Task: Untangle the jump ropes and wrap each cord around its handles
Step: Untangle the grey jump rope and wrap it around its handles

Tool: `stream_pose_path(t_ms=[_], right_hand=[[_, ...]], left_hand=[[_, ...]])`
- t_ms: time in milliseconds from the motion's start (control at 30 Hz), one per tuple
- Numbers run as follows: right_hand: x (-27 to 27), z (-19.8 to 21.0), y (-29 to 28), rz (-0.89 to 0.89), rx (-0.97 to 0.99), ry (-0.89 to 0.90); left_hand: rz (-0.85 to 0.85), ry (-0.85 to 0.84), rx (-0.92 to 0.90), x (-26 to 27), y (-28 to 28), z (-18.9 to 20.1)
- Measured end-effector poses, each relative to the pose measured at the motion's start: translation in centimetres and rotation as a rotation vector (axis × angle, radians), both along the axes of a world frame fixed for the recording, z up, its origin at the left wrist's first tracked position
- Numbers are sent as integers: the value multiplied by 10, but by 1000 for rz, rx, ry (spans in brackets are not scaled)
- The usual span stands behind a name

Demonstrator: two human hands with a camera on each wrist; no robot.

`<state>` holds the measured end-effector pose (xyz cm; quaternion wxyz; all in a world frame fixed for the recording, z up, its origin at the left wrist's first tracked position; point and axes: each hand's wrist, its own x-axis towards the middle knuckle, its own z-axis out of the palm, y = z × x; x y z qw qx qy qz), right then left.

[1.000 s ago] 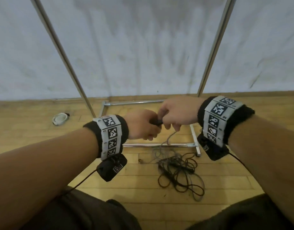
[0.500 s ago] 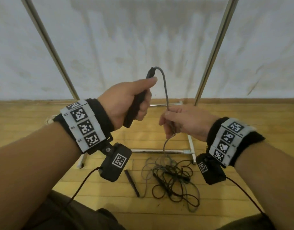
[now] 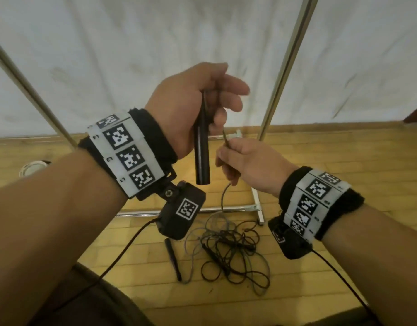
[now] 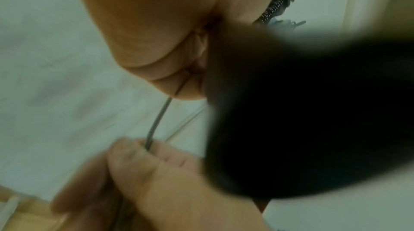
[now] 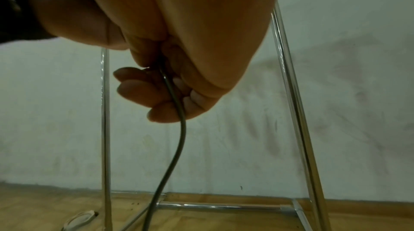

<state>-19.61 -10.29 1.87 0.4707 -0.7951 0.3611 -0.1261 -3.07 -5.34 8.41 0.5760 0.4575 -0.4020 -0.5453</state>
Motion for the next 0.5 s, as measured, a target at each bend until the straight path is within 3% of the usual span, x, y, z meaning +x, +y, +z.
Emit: stream_pose_path(t_ms=[167,367,500], right_hand=[[4,-34,-15,61,41,147],[5,-69,-12,102,303,305],[12,-70,-2,141,246,402]], left_hand=[[217,-61,-69,25,9,3],[509,35,-203,66,23,13],[631,0,-201,89,27,14]])
